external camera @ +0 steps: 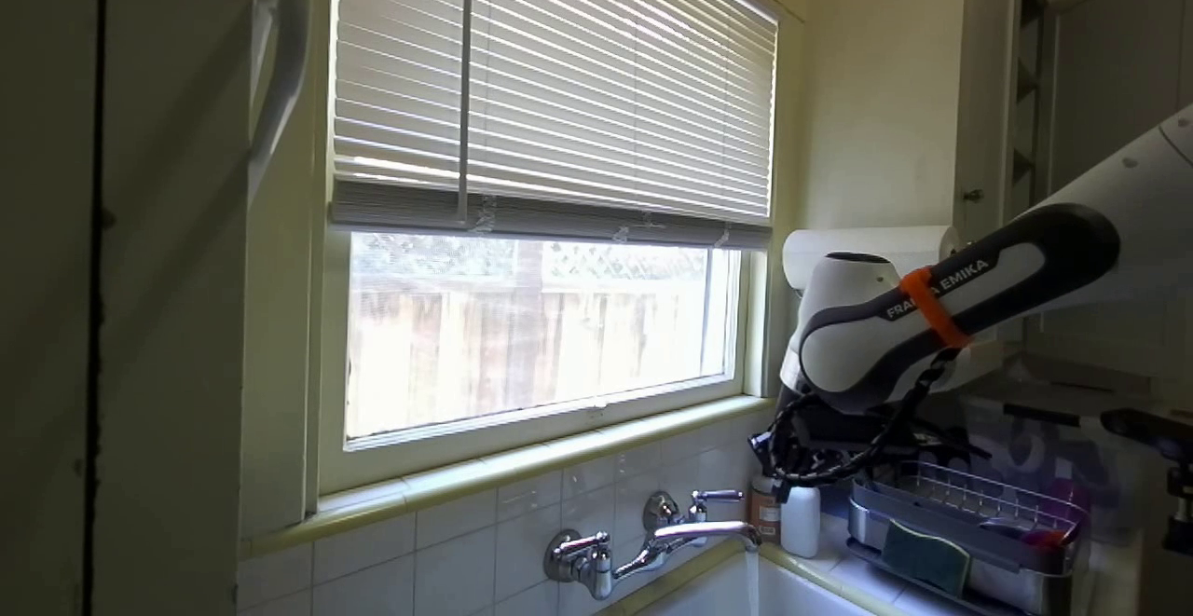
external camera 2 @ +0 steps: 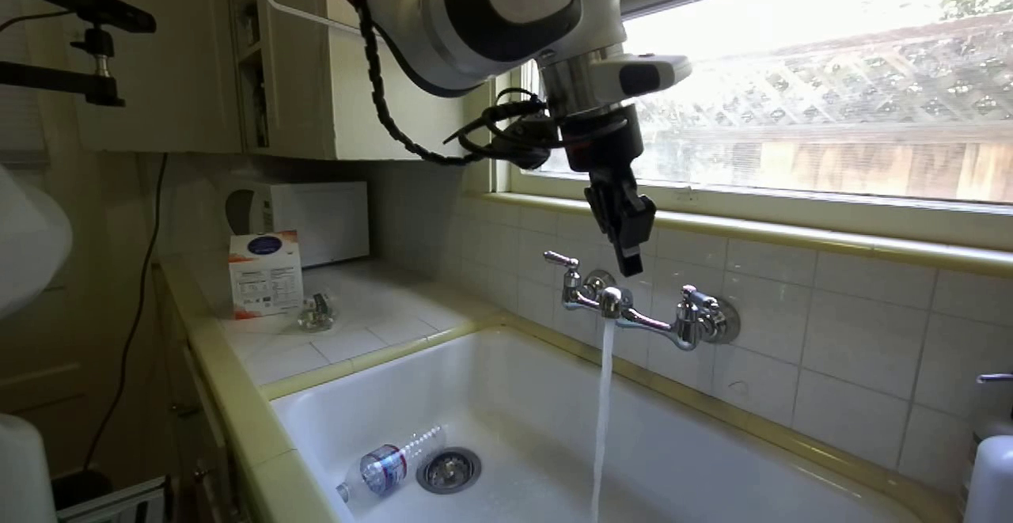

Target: Close the right tap faucet

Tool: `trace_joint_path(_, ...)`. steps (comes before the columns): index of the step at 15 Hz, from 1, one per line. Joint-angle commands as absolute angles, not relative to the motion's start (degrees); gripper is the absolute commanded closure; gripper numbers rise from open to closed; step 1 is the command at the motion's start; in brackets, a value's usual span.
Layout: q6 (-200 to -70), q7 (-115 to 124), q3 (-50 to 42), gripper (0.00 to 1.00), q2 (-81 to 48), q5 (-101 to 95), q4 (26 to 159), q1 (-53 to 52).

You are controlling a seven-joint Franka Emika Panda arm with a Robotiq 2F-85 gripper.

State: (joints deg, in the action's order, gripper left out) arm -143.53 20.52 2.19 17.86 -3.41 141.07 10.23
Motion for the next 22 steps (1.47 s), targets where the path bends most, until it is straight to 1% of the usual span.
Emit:
trace_joint_path(1, -146.21, 23.23, 1.94, 1.0, 10.58, -5.23, 136.23, 10.46)
trace_joint_path(4, -147.03, 25.3, 1.33, 1.0, 5.92, -4.15, 133.35, 9.62)
trace_joint_path(5, -146.31, 23.0, 0.7, 0.99, 9.74, -4.25, 135.92, 9.13)
trace_joint_path(15, -147.96, 26.53, 0.43, 1.0, 2.56, -5.34, 130.99, 8.11)
trace_joint_path(22, -148.38, 30.63, -1.15, 1.0, -3.57, -9.04, 125.3, 6.41)
